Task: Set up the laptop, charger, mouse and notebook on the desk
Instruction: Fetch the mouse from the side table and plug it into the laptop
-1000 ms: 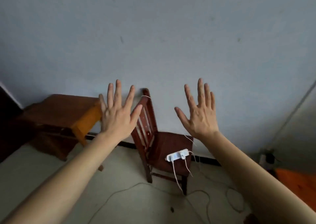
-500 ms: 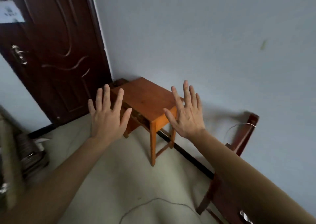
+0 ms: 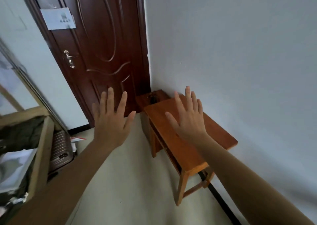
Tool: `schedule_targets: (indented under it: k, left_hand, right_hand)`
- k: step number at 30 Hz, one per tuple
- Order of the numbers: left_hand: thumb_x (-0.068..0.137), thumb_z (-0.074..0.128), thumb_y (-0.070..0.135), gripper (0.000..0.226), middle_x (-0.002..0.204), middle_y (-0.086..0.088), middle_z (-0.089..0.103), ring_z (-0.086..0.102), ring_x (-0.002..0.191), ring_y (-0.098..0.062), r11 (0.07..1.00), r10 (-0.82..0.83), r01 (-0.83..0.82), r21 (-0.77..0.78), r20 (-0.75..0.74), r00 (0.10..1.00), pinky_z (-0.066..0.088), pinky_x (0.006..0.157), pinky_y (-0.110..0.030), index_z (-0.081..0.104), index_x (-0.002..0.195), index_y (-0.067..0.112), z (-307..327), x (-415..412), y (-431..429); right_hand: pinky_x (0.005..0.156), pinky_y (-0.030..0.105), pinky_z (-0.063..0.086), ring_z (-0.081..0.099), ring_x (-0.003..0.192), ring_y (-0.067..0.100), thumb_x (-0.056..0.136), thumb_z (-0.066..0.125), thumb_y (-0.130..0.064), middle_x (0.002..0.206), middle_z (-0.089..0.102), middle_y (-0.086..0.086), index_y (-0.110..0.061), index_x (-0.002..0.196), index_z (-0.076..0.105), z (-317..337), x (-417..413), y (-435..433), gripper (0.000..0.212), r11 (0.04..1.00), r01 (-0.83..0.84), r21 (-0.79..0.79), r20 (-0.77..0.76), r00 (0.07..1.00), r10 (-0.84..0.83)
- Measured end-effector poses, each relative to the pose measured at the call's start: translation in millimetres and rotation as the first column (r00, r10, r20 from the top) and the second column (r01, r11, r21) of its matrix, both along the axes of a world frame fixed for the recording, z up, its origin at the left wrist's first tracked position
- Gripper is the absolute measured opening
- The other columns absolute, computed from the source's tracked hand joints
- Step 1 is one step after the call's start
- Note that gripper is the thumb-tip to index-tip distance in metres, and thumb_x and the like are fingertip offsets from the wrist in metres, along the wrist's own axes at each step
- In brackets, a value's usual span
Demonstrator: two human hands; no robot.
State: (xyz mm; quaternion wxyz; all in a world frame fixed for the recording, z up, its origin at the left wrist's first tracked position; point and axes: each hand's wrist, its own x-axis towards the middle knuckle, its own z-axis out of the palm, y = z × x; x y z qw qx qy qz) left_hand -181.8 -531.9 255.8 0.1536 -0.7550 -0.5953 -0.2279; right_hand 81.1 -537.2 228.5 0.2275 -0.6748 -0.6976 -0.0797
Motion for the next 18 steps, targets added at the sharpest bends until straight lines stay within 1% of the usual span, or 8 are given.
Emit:
schedule_targets:
  k: [2, 4, 9, 13, 14, 16, 18]
  left_hand:
    - [0.098, 0.031, 0.057, 0.068, 0.162, -0.022, 0.018, 0.018, 0.148, -0.041, 0.999, 0.05, -0.05, 0.007, 0.002, 0.999, 0.023, 0.111, -0.066, 0.025, 0.156, 0.022, -3, -13, 34]
    - [0.099, 0.03, 0.057, 0.067, 0.162, -0.022, 0.019, 0.019, 0.147, -0.042, 0.996, 0.085, -0.085, 0.024, -0.004, 0.996, 0.024, 0.111, -0.066, 0.027, 0.155, 0.021, -5, -26, 61]
    - [0.098, 0.032, 0.055, 0.067, 0.161, -0.023, 0.02, 0.018, 0.147, -0.043, 0.99, 0.137, -0.138, 0.031, 0.029, 0.99, 0.022, 0.111, -0.067, 0.028, 0.155, 0.02, -16, -62, 151]
    - [0.098, 0.031, 0.056, 0.067, 0.162, -0.022, 0.02, 0.017, 0.148, -0.042, 0.991, 0.135, -0.135, 0.013, 0.035, 0.99, 0.022, 0.111, -0.066, 0.027, 0.155, 0.021, -31, -98, 242]
    - [0.098, 0.03, 0.057, 0.068, 0.162, -0.021, 0.018, 0.016, 0.149, -0.042, 0.992, 0.128, -0.128, -0.001, 0.042, 0.991, 0.021, 0.112, -0.067, 0.026, 0.156, 0.021, -34, -106, 267]
    - [0.097, 0.03, 0.057, 0.069, 0.163, -0.021, 0.015, 0.014, 0.149, -0.042, 0.994, 0.099, -0.098, -0.043, 0.034, 0.995, 0.021, 0.112, -0.068, 0.023, 0.156, 0.022, -38, -120, 309]
    - [0.097, 0.031, 0.057, 0.07, 0.162, -0.023, 0.017, 0.016, 0.147, -0.043, 0.994, 0.086, -0.085, -0.071, 0.013, 0.996, 0.024, 0.11, -0.07, 0.025, 0.156, 0.021, -34, -136, 358]
  right_hand:
    - [0.121, 0.05, -0.006, -0.01, 0.155, 0.03, 0.1, 0.018, -0.071, 0.17, -0.01, 0.007, -0.034, 0.161, 0.004, -3, -10, 41, 0.073, 0.999, -0.03, -0.03, -0.003, 1.0, 0.03]
    - [0.118, 0.047, -0.011, -0.009, 0.155, 0.03, 0.1, 0.021, -0.071, 0.17, -0.009, 0.007, -0.033, 0.161, 0.004, -10, -22, 74, 0.074, 0.997, -0.07, -0.037, 0.03, 0.997, 0.071]
    - [0.115, 0.044, -0.015, -0.005, 0.155, 0.032, 0.1, 0.029, -0.069, 0.17, -0.004, 0.009, -0.033, 0.161, 0.003, -28, -57, 177, 0.075, 0.992, -0.118, -0.044, 0.052, 0.991, 0.121]
    - [0.113, 0.043, -0.018, -0.01, 0.155, 0.032, 0.1, 0.028, -0.07, 0.17, -0.007, 0.009, -0.033, 0.161, 0.0, -41, -89, 269, 0.077, 0.993, -0.113, -0.031, 0.101, 0.988, 0.116]
    - [0.113, 0.044, -0.019, -0.012, 0.154, 0.031, 0.099, 0.028, -0.07, 0.17, -0.009, 0.008, -0.034, 0.161, -0.001, -43, -96, 293, 0.077, 0.995, -0.101, -0.022, 0.111, 0.989, 0.102]
    - [0.114, 0.046, -0.017, -0.014, 0.153, 0.03, 0.098, 0.024, -0.073, 0.17, -0.011, 0.006, -0.035, 0.16, -0.004, -44, -109, 330, 0.078, 0.997, -0.071, -0.036, 0.081, 0.994, 0.074]
    - [0.119, 0.05, -0.01, -0.012, 0.154, 0.032, 0.097, 0.018, -0.076, 0.169, -0.014, 0.005, -0.037, 0.159, -0.008, -41, -123, 372, 0.078, 0.998, -0.039, -0.049, 0.054, 0.998, 0.041]
